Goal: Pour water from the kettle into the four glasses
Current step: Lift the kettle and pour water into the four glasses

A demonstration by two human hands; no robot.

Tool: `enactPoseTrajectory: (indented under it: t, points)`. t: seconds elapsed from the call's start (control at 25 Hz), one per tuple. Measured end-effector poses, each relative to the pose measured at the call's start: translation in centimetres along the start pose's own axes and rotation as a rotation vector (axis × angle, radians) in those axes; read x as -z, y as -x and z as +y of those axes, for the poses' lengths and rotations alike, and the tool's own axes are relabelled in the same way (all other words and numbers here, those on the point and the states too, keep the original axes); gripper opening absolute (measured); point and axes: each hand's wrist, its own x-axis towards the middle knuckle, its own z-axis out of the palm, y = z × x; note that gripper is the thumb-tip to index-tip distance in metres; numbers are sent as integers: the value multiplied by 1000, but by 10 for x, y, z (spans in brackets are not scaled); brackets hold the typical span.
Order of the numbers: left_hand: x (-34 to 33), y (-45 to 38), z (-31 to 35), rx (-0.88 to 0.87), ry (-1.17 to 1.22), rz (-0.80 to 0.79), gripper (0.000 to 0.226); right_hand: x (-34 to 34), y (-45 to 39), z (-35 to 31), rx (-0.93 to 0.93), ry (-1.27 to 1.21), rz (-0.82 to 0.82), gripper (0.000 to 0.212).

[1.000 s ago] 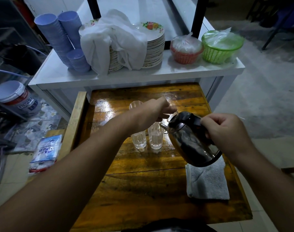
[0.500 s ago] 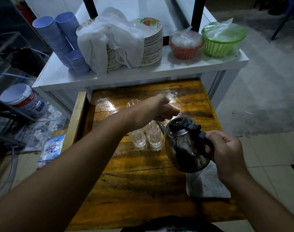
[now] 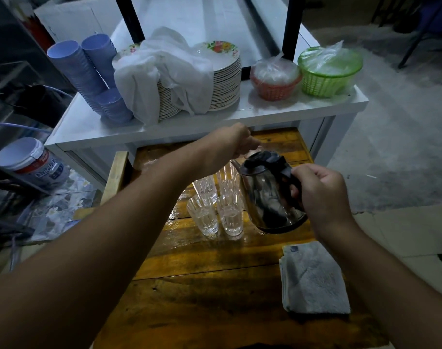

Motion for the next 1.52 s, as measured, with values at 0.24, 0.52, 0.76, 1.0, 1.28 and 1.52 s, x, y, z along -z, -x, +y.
enactPoseTrajectory:
  t: [0.24,0.52,0.76,1.0,1.28,1.52]
  points:
    - [11,-13,-38,22,-21,37,52,-10,-39,-12,109,341,-114,39]
    - [19,-12,-62,5,145,75,59,-35,-66,-47,105,682,-233,35]
    - [22,-17,-65,40,330,144,50,-58,-93,-73,141,890,-294,37]
    - [24,-15,-70,49,384,154,52,-70,-107,-87,184,1037,-369,40]
    - [20,-15,-72,55,414,217,52,-85,-113,-97,246,1140,-402,38]
    - [17,-11,-75,47,377,223,56,-94,-113,-104,338,1266,-415,40]
